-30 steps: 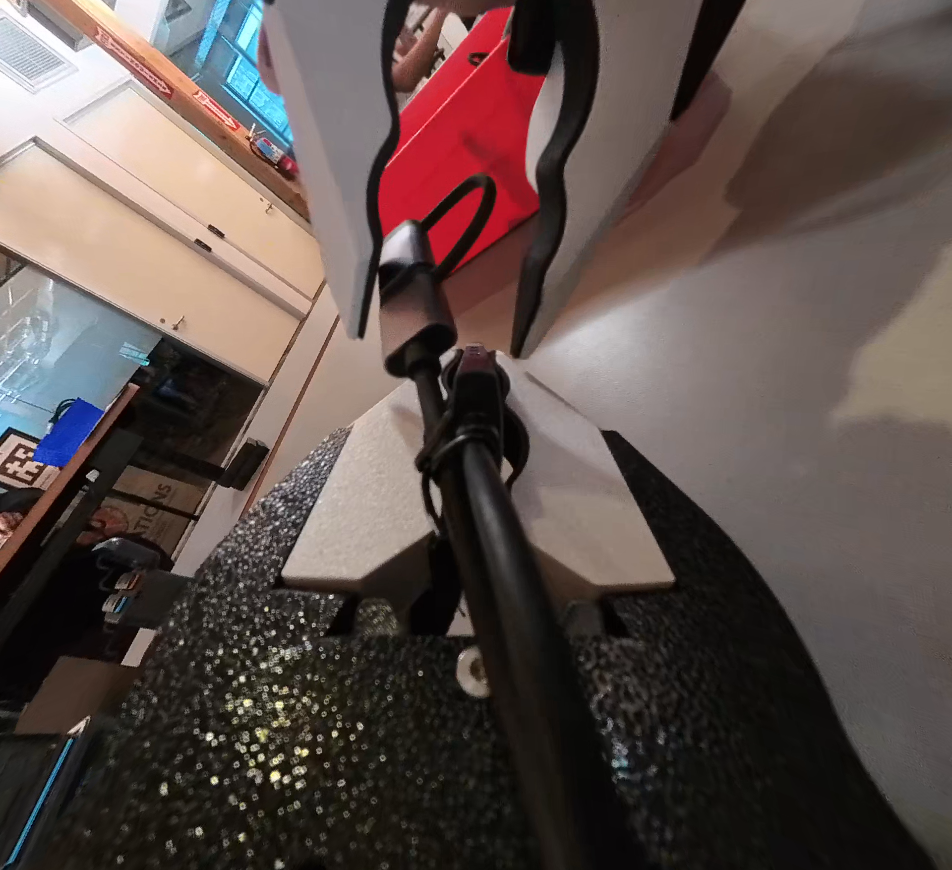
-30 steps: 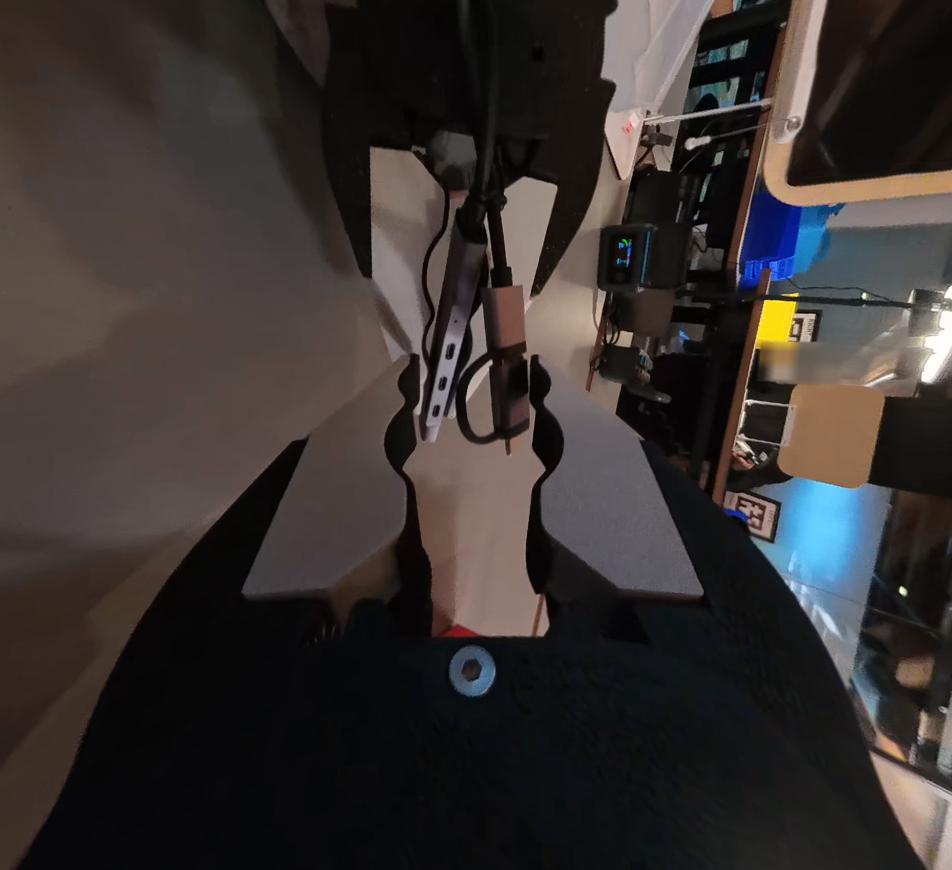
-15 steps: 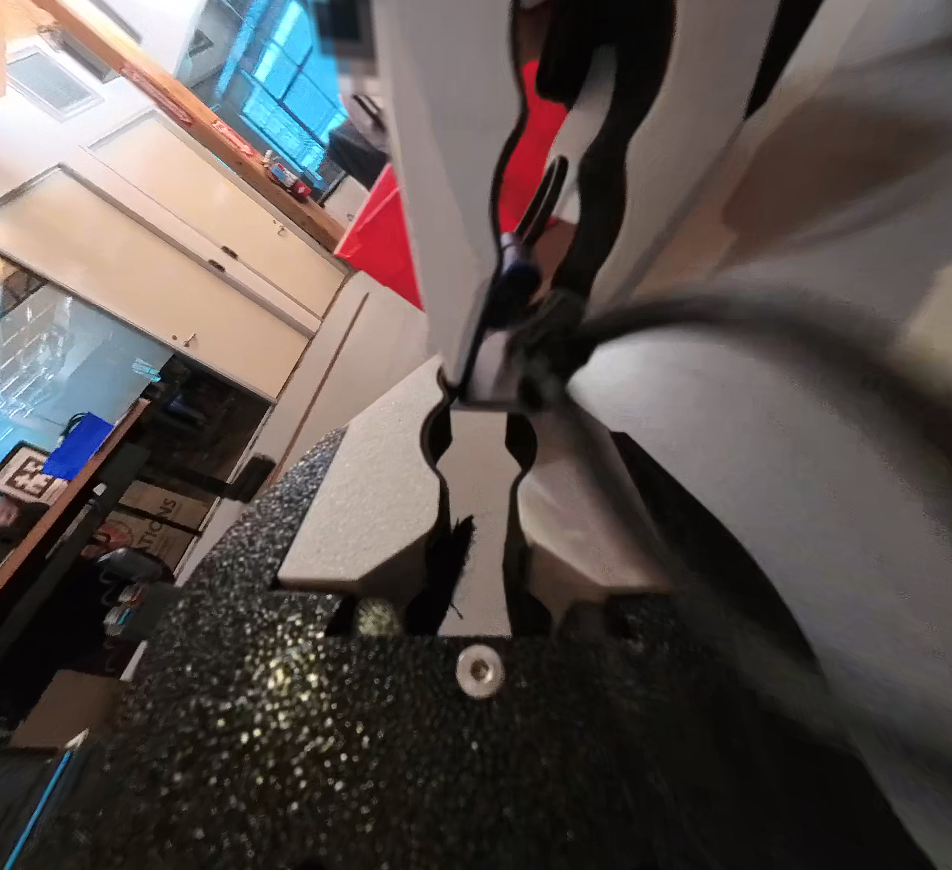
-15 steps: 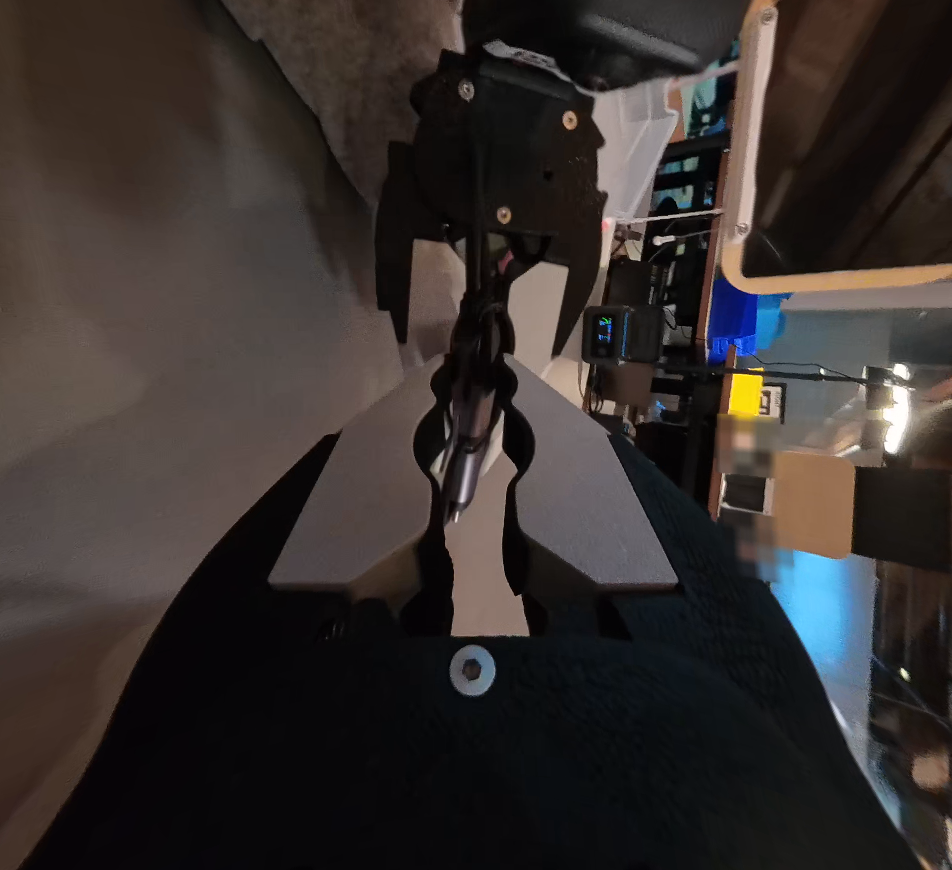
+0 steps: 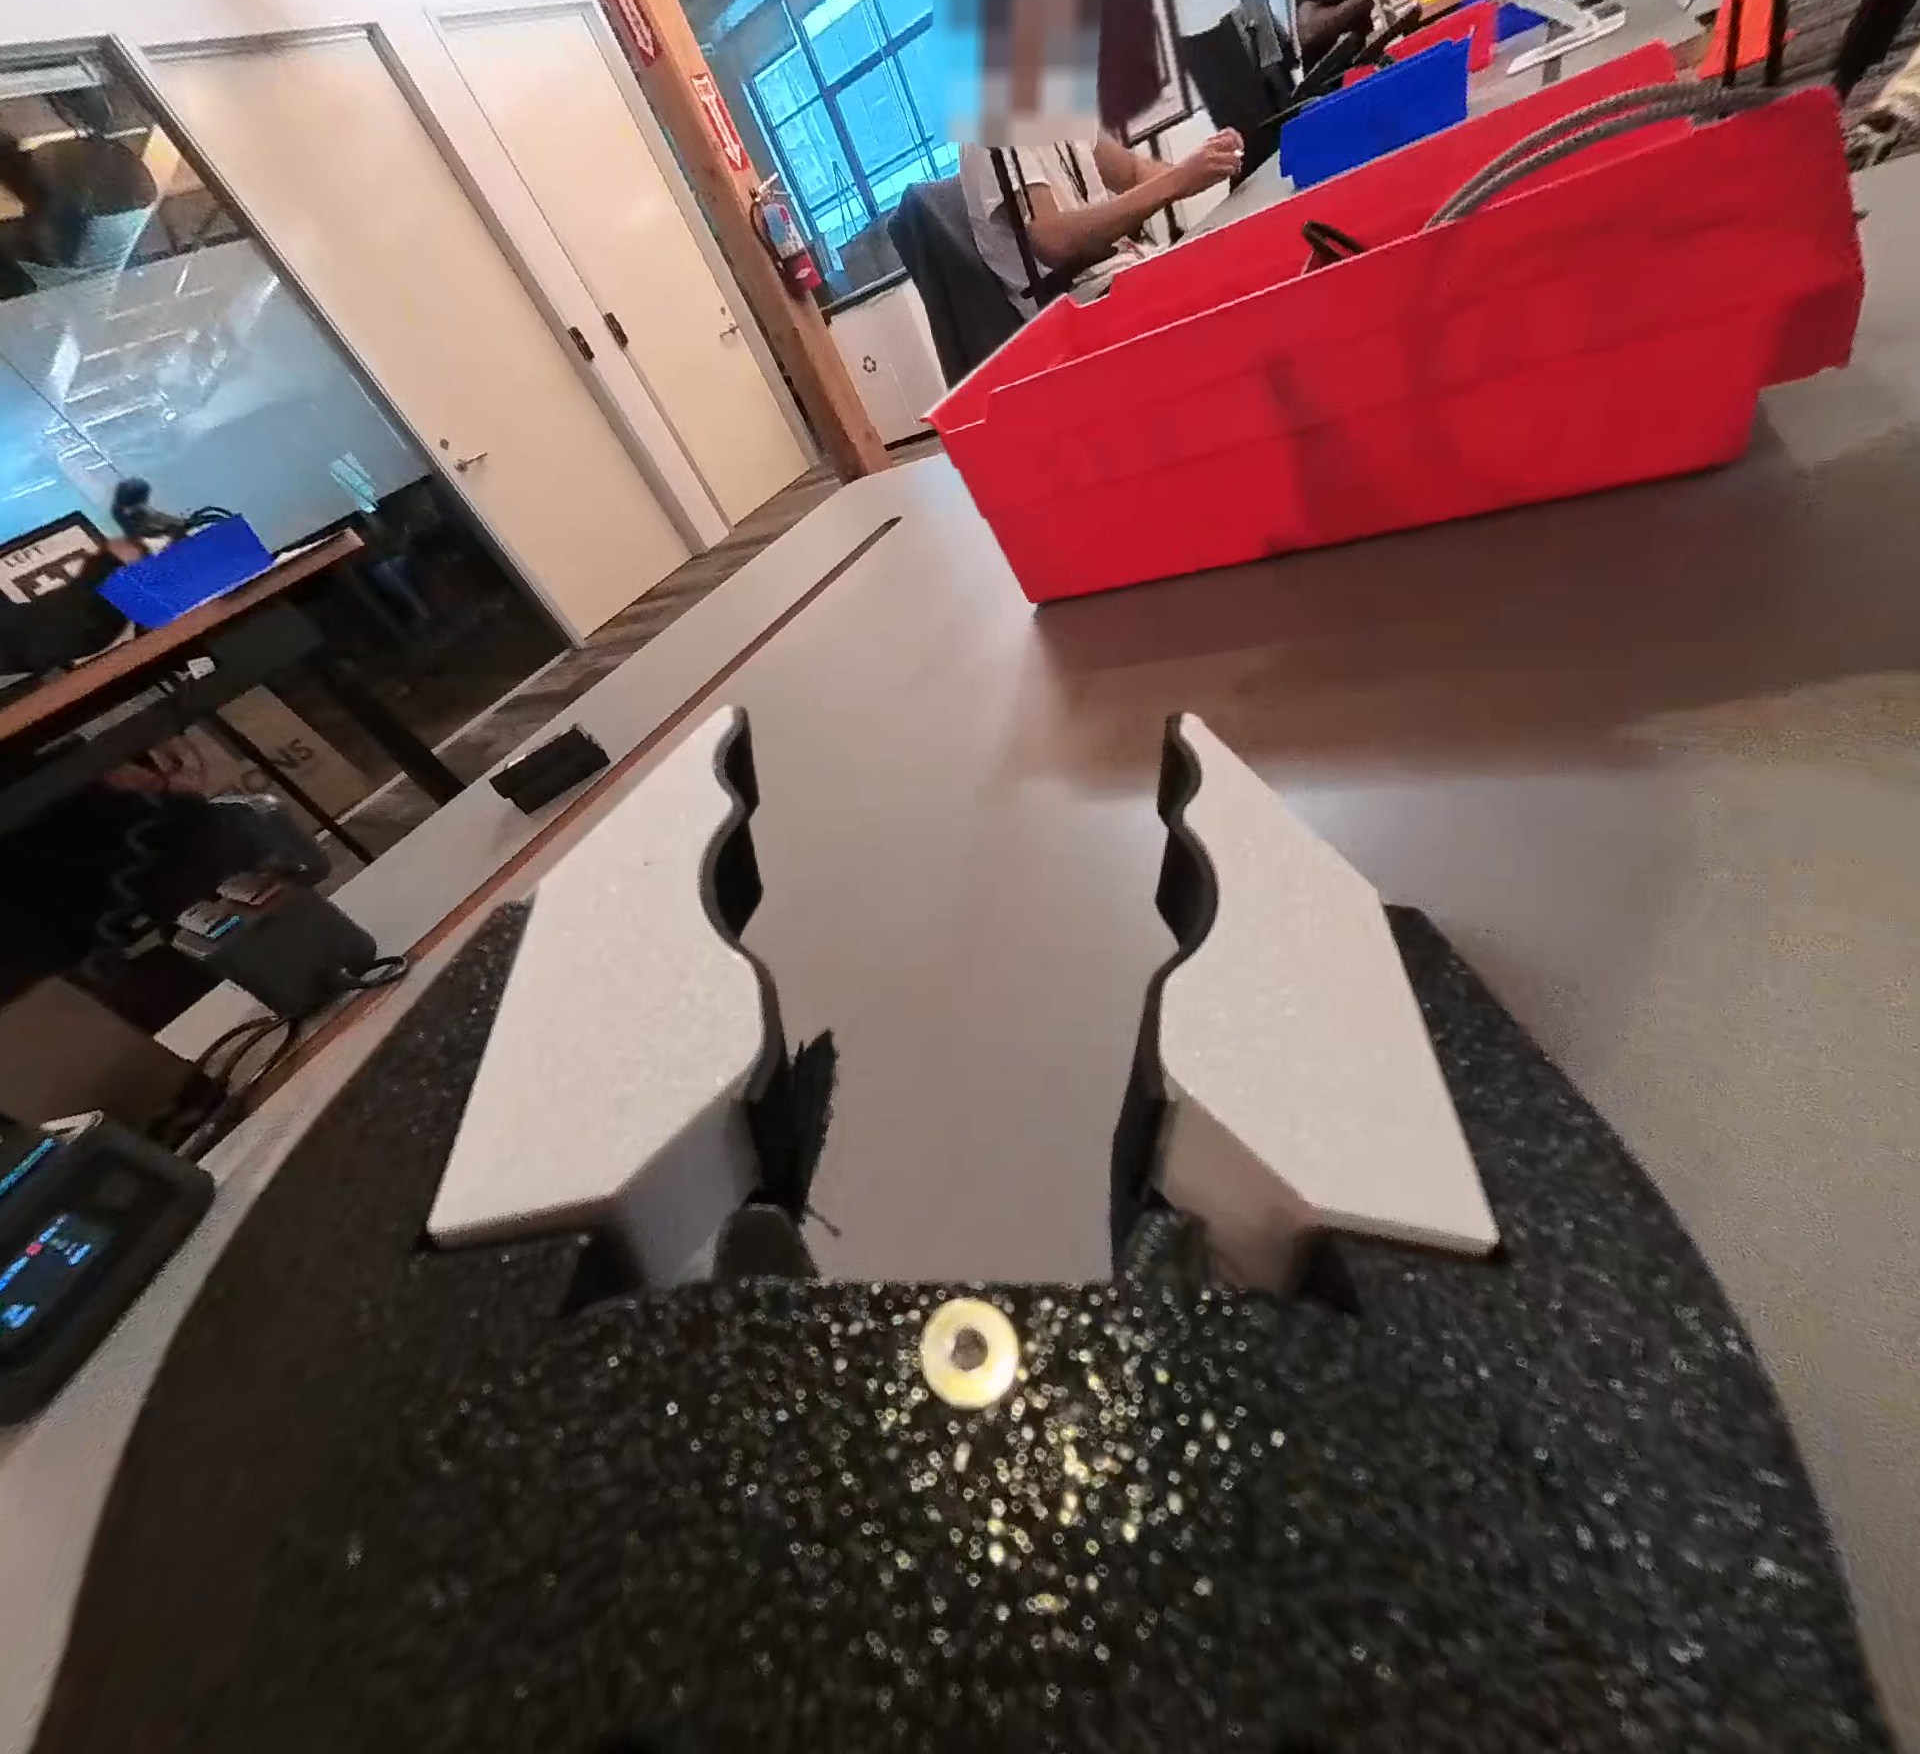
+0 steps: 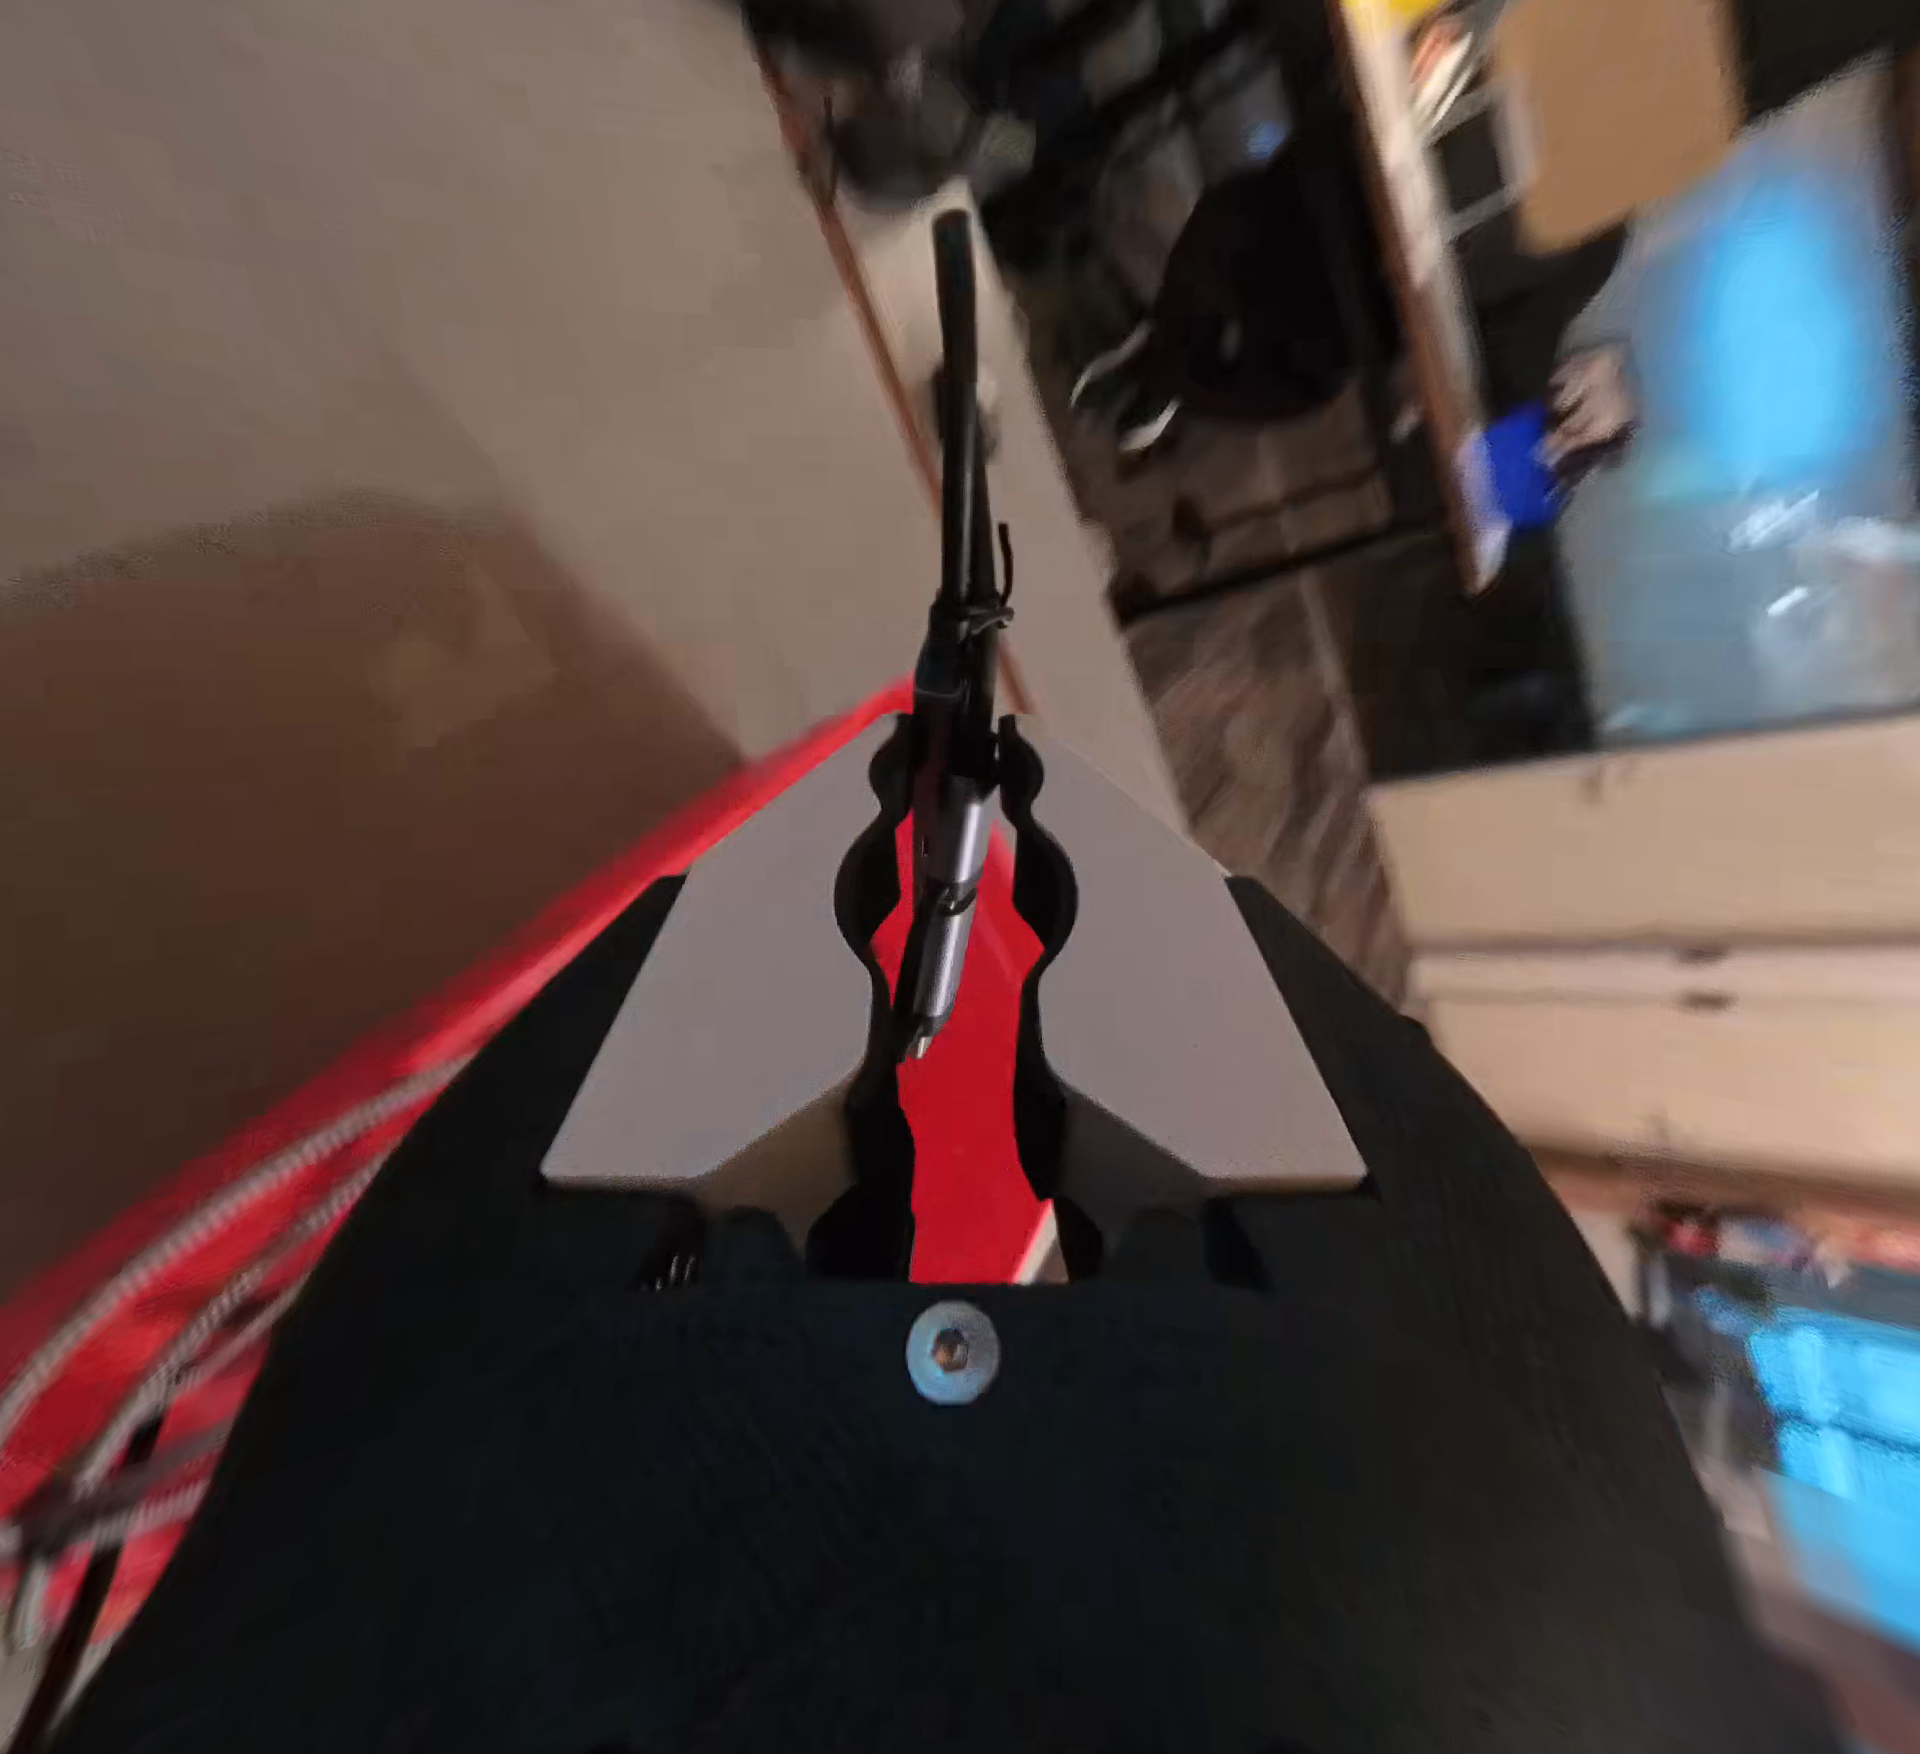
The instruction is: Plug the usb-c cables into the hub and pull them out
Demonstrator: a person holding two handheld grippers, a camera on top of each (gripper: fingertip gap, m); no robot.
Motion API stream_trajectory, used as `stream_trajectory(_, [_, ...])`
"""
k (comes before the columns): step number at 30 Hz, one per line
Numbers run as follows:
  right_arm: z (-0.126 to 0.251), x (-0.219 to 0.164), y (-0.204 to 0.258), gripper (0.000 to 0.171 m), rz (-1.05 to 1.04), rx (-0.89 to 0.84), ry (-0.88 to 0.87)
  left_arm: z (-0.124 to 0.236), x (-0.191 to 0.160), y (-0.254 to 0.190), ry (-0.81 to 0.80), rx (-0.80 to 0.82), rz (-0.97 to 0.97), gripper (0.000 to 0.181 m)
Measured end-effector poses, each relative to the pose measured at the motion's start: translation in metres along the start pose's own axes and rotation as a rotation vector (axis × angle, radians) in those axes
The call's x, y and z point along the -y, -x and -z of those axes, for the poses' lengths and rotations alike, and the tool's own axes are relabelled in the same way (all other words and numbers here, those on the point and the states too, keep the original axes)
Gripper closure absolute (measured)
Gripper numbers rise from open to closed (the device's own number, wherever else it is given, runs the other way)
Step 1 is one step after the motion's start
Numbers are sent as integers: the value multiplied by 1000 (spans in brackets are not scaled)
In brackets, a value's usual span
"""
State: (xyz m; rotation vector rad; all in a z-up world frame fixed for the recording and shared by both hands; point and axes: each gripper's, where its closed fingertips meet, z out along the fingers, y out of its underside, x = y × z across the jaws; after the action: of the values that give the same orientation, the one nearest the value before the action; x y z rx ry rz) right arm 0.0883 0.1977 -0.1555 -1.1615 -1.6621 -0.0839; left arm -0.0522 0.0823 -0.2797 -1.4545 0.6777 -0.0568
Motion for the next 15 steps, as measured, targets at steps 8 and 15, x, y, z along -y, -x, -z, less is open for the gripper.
stream_trajectory(8, [-38, -116, 15, 157, -72, 296, 388, -2, -2, 5, 5, 10, 15, 104])
stream_trajectory(15, [-56, -152, 46, 157, -29, 432, 543, -3, -3, 3, 8, 0, 9, 105])
